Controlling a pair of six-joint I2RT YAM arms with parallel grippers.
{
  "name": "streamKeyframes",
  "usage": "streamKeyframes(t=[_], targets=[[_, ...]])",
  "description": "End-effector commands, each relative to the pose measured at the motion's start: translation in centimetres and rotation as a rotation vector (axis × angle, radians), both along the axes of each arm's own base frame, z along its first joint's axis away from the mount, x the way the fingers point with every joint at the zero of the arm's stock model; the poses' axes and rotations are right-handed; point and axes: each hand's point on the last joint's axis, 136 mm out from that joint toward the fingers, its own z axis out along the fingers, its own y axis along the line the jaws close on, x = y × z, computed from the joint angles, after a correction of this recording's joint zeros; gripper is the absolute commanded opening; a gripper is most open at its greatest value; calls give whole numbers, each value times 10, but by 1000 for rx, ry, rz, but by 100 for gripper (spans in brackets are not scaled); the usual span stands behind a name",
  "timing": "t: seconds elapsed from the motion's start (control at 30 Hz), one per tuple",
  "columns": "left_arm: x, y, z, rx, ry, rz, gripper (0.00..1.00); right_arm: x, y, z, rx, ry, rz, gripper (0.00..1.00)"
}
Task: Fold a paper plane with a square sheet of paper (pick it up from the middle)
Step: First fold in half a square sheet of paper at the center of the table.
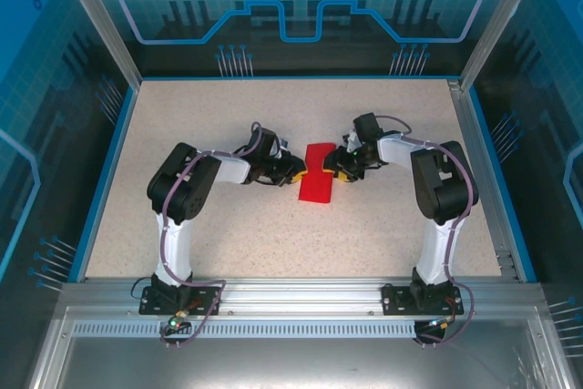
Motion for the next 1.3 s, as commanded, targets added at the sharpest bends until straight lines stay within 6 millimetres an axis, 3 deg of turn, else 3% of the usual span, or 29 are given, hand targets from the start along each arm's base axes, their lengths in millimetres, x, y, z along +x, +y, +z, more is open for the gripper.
streamKeyframes(t=[0.0, 0.1, 0.5, 1.27], targets=[[4, 8, 15, 49, -38, 3, 35, -4, -4, -11, -66, 42, -17, 48], [3, 21, 17, 125, -52, 26, 46, -4, -6, -10, -88, 38, -32, 48], [4, 48, 35, 253, -119, 75, 49, -12, -13, -19, -280, 109, 5, 52], [4, 51, 41, 251, -141, 49, 51, -18, -20, -35, -381, 207, -3, 54]])
